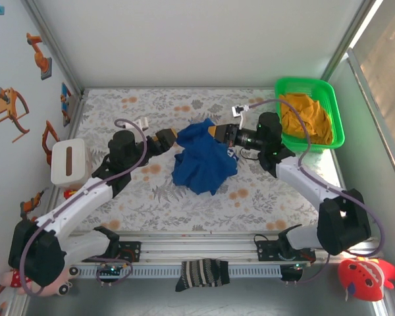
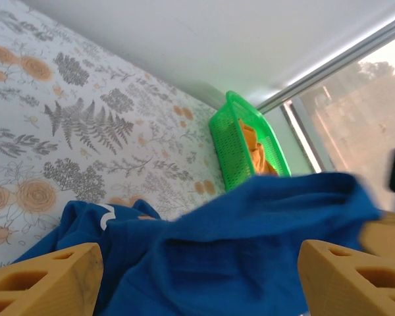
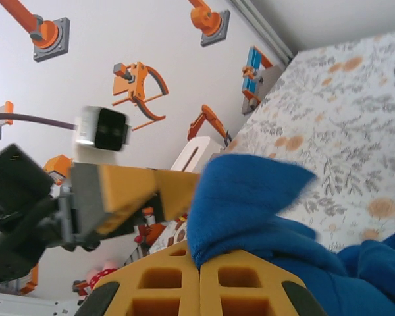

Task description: Fold the inside-out t-shirt

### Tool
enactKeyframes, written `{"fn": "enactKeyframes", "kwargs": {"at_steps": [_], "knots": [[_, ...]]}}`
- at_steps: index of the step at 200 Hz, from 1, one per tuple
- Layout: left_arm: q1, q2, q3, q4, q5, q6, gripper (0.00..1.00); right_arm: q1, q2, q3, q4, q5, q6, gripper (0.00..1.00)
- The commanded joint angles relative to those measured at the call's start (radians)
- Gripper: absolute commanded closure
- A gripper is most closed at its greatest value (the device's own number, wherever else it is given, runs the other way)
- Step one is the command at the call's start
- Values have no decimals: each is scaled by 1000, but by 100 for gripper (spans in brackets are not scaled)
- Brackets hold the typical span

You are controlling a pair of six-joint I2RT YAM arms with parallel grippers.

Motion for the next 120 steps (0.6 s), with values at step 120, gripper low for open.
{"fn": "enactKeyframes", "kwargs": {"at_steps": [120], "knots": [[-108, 297, 335, 61, 205, -2, 30, -1, -57, -107, 192, -90, 93, 100]]}}
